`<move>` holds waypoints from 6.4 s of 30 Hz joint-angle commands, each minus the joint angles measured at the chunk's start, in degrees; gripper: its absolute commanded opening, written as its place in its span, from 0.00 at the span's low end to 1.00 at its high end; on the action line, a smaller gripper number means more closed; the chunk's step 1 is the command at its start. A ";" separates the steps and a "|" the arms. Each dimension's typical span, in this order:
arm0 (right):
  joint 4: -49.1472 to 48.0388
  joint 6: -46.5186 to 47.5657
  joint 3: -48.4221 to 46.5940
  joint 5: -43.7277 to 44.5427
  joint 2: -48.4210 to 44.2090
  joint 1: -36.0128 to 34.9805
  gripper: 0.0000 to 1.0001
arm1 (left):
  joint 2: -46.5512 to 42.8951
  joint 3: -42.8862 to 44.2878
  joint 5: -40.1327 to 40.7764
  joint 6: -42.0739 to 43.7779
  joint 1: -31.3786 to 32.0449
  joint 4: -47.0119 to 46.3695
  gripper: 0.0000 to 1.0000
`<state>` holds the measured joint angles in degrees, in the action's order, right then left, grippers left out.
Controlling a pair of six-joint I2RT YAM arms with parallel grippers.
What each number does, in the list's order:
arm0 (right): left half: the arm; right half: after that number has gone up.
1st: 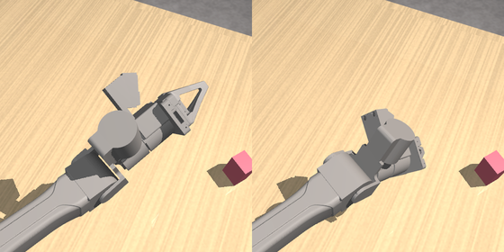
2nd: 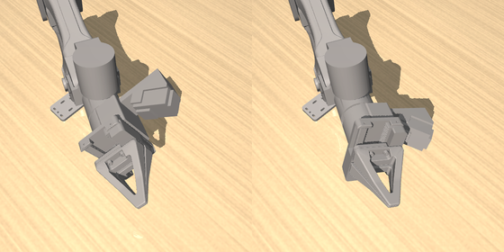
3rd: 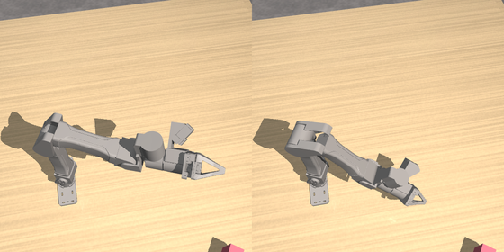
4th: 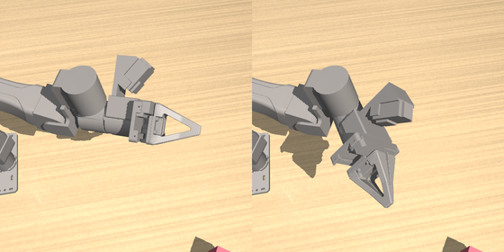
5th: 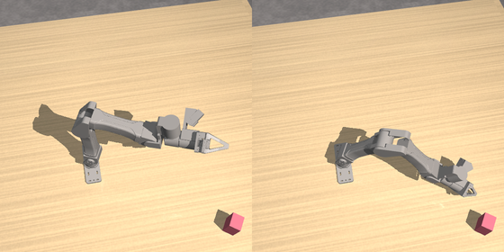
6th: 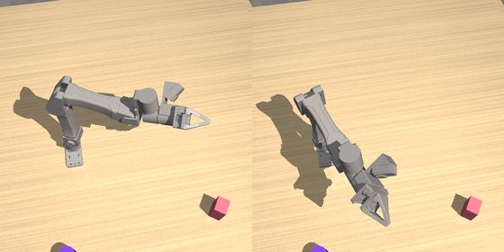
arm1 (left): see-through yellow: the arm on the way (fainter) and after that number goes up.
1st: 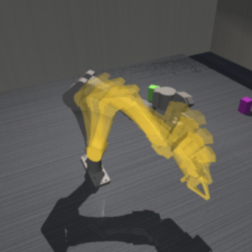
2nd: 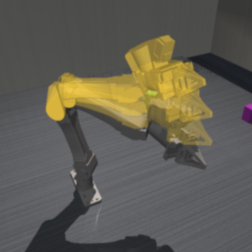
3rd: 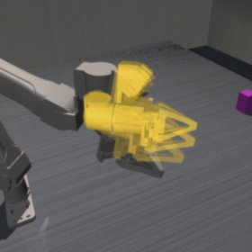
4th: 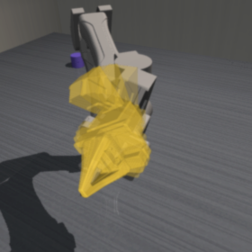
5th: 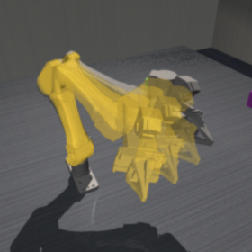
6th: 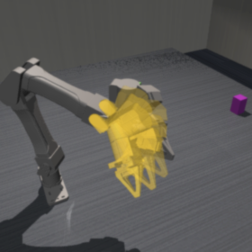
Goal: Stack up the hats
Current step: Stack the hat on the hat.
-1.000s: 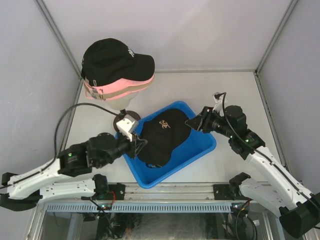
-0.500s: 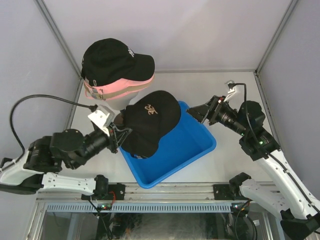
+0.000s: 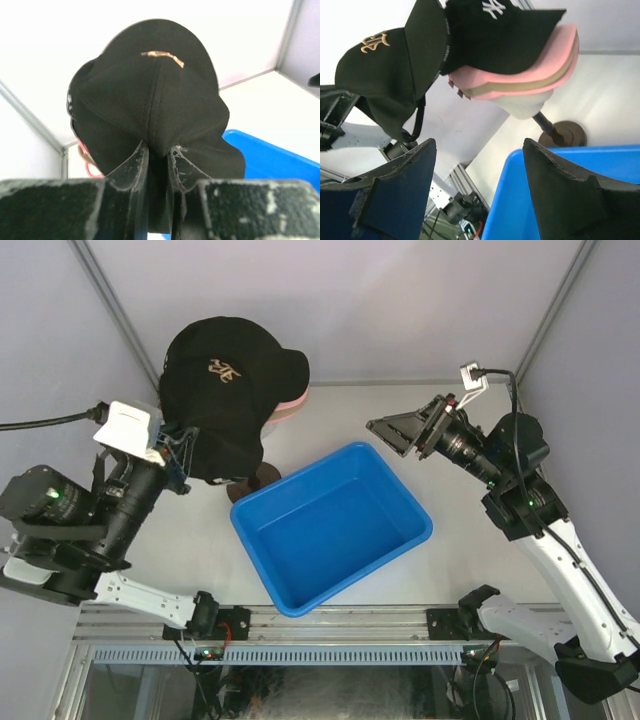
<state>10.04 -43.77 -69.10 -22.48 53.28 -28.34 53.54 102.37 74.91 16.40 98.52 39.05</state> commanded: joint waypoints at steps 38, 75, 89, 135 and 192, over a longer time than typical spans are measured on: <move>-32.69 -1.77 -34.84 -19.79 38.16 -0.49 0.77 | 4.46 23.55 -7.79 42.31 1.86 -16.91 0.00; -34.05 -1.77 -21.07 -16.84 30.64 11.84 0.77 | 26.35 42.59 -48.70 19.63 -43.34 2.35 0.00; -35.19 -1.77 -26.24 -18.94 33.31 9.33 0.77 | 23.50 38.96 -66.48 4.60 -63.19 14.38 0.00; -33.06 -1.77 -67.15 -28.48 65.11 0.40 0.77 | 23.28 39.31 -66.81 -1.51 -70.40 15.56 0.00; -34.93 -1.77 -72.45 -28.43 70.74 -2.35 0.77 | 28.19 31.12 -54.62 7.11 -70.40 6.26 0.46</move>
<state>-20.08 -45.23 -139.46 -49.67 125.01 -30.20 80.66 134.28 20.43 22.76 28.29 48.31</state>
